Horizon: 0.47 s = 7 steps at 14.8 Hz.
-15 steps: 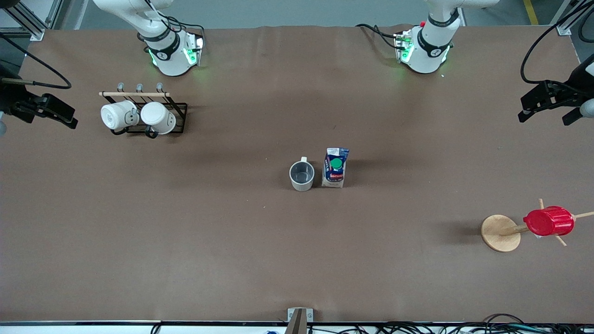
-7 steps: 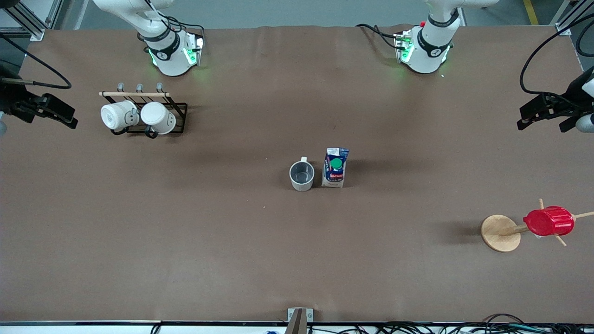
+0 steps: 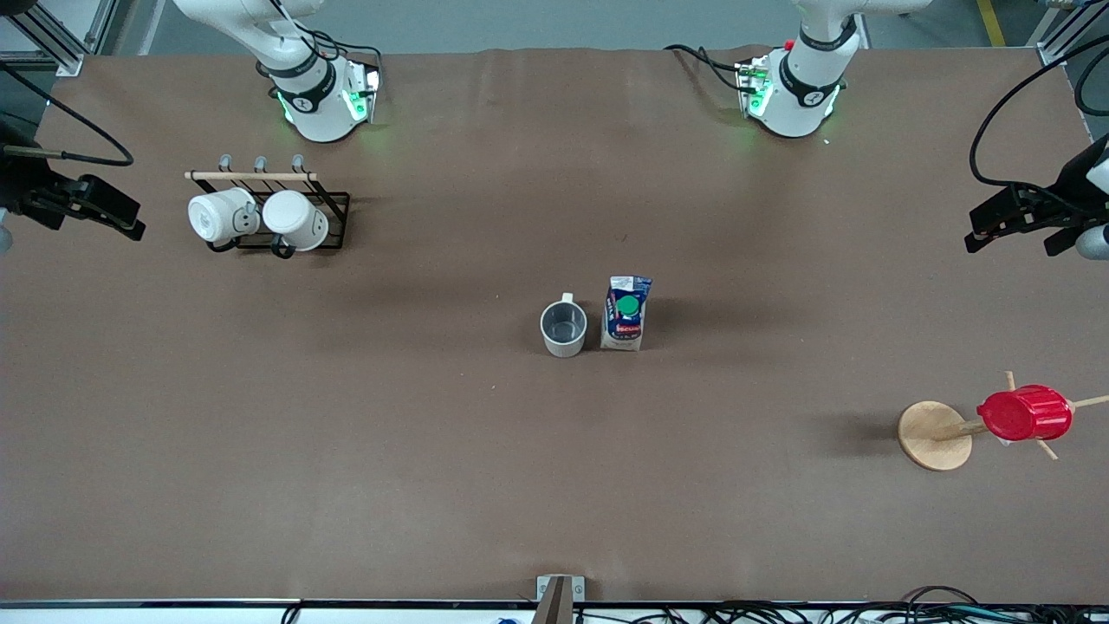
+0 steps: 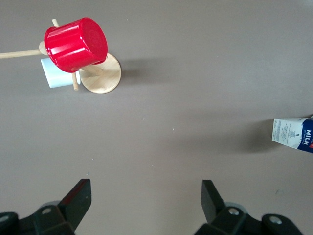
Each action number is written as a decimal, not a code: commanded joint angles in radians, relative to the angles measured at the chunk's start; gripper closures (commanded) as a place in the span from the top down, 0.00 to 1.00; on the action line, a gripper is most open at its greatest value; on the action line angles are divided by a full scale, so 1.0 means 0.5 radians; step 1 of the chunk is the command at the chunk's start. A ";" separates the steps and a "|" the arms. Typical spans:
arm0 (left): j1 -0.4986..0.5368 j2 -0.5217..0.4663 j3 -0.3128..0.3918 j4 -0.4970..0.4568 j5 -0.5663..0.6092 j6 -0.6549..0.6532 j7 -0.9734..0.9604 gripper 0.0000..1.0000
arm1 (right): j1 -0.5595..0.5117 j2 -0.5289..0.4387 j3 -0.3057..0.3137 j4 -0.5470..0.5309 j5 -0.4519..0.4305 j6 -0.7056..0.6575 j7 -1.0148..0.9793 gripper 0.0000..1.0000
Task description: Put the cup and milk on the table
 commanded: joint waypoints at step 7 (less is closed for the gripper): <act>0.011 0.016 -0.074 0.049 0.010 -0.002 -0.043 0.99 | -0.009 -0.031 -0.002 -0.031 0.039 0.097 -0.246 1.00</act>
